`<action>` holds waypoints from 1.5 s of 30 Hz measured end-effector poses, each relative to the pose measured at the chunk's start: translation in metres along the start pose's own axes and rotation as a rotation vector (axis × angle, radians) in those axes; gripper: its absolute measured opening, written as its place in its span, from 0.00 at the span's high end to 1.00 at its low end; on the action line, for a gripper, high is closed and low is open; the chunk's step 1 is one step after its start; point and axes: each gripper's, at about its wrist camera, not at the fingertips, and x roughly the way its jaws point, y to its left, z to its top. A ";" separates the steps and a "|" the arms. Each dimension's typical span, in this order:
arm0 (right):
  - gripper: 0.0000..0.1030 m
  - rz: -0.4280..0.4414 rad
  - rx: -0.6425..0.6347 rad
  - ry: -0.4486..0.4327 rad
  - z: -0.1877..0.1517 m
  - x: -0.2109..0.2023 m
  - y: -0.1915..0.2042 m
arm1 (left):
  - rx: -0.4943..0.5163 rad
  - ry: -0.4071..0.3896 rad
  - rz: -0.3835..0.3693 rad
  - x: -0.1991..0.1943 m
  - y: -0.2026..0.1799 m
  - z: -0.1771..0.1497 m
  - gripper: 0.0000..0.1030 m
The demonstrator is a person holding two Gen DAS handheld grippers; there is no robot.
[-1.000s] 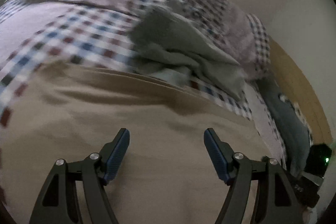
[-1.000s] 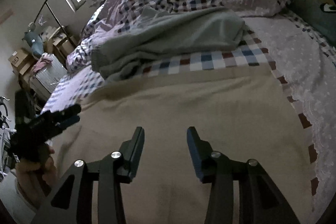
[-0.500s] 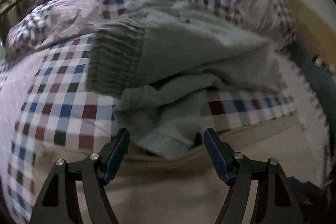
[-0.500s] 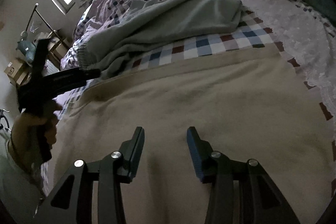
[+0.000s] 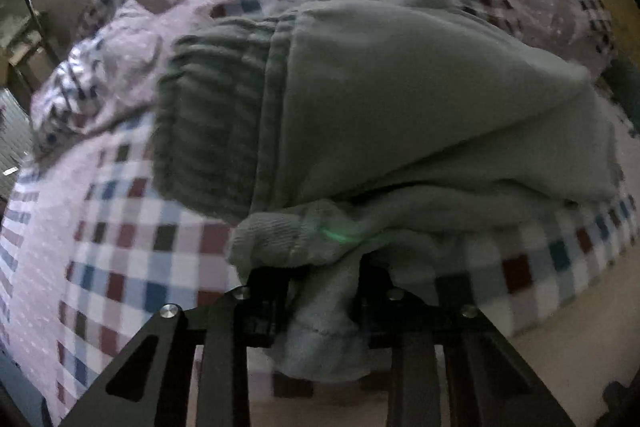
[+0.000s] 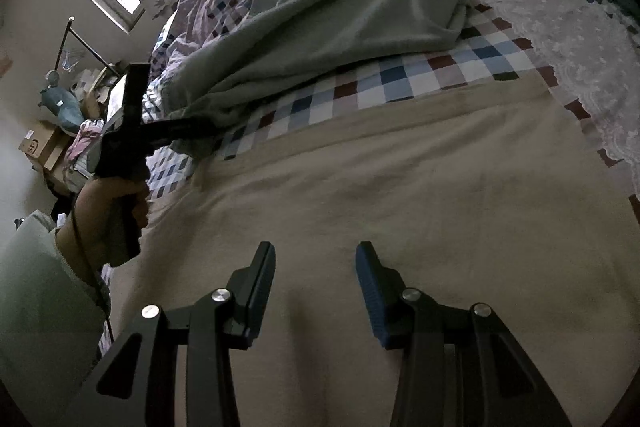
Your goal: Fold clothes
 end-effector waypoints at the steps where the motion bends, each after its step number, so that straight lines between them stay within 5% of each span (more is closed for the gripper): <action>1: 0.56 -0.003 -0.002 -0.001 0.000 -0.001 0.000 | 0.016 -0.008 0.029 0.003 -0.001 0.001 0.59; 6: 0.56 -0.007 -0.005 -0.003 0.001 -0.004 -0.002 | 0.039 0.004 0.082 0.008 0.013 -0.001 0.20; 10: 0.56 -0.005 -0.020 -0.004 0.002 -0.007 0.000 | 0.018 0.063 0.046 -0.003 0.037 -0.023 0.19; 13: 0.56 0.000 -0.041 -0.015 0.002 -0.011 0.003 | 0.018 0.054 0.135 -0.026 0.060 -0.042 0.19; 17: 0.56 0.006 -0.071 -0.034 0.002 -0.017 0.009 | -0.139 0.061 0.252 -0.062 0.122 -0.074 0.19; 22: 0.56 0.030 -0.140 -0.073 -0.002 -0.027 0.027 | -0.325 -0.022 0.086 -0.132 0.158 -0.151 0.19; 30: 0.56 0.075 -0.310 -0.141 -0.028 -0.047 0.074 | -0.666 -0.145 -0.307 -0.223 0.178 -0.315 0.19; 39: 0.56 0.067 -0.558 -0.234 -0.092 -0.072 0.133 | -1.067 -0.149 -0.494 -0.220 0.188 -0.439 0.19; 45: 0.46 0.048 -0.688 -0.286 -0.148 -0.093 0.165 | -1.124 -0.080 -0.577 -0.194 0.166 -0.457 0.19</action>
